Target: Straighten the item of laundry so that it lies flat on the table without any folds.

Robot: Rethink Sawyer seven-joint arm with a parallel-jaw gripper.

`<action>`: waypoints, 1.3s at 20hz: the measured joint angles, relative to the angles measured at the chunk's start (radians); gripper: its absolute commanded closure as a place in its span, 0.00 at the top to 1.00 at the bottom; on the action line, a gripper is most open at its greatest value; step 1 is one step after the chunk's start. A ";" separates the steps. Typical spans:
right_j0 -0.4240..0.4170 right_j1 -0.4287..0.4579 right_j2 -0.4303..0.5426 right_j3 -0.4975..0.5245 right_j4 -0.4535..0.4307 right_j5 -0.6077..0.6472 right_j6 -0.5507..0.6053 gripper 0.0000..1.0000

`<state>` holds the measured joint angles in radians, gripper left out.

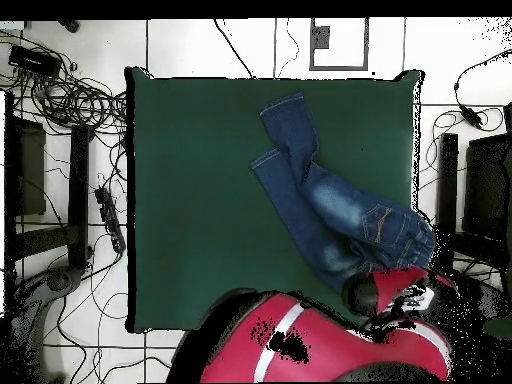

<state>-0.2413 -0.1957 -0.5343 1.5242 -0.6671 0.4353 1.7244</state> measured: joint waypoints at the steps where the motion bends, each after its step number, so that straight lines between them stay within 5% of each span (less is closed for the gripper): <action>1: 0.005 0.010 -0.005 0.002 0.000 0.000 0.000 0.00; 11: 0.034 0.080 -0.021 0.003 0.000 0.000 0.000 0.00; 26: 0.033 0.030 -0.021 0.034 0.001 0.000 0.000 0.00</action>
<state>-0.2081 -0.1655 -0.5557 1.5583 -0.6665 0.4351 1.7244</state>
